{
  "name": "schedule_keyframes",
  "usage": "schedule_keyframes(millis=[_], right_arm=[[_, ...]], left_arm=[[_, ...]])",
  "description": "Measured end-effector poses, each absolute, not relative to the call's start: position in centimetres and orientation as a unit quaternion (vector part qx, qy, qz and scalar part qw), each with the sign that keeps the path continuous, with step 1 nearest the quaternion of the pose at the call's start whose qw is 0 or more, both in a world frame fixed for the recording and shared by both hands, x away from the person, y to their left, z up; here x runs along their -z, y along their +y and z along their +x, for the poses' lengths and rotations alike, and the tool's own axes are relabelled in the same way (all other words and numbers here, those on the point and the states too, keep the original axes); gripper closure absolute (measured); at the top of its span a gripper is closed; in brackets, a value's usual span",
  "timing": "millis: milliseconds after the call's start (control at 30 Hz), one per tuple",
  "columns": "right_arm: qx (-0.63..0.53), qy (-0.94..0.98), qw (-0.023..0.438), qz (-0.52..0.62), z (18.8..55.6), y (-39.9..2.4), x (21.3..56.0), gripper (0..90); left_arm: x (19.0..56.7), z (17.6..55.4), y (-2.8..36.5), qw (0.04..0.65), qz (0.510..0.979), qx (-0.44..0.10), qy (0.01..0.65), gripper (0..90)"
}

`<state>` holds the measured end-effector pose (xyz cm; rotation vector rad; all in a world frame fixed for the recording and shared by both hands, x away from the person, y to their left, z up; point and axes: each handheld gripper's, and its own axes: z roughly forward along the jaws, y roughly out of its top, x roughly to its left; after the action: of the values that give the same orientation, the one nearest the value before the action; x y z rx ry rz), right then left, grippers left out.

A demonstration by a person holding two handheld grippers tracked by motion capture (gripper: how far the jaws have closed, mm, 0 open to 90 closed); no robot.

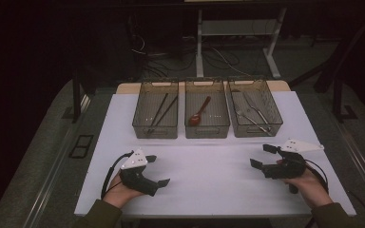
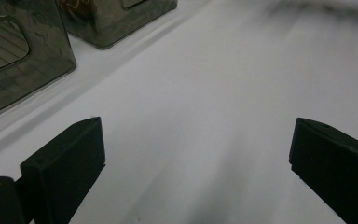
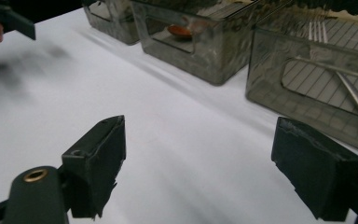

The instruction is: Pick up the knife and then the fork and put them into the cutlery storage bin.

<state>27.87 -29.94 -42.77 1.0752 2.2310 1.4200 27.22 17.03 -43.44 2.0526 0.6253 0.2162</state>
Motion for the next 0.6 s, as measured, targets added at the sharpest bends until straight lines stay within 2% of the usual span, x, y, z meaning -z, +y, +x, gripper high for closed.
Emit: schedule_keyframes(millis=[600], right_arm=[[-0.486, 0.779, 0.139, 0.370, 25.7, -29.8, 44.2, 17.0]], left_arm=[[43.5, 27.2, 17.0, 0.471, 0.840, -0.089, 0.255, 2.5]])
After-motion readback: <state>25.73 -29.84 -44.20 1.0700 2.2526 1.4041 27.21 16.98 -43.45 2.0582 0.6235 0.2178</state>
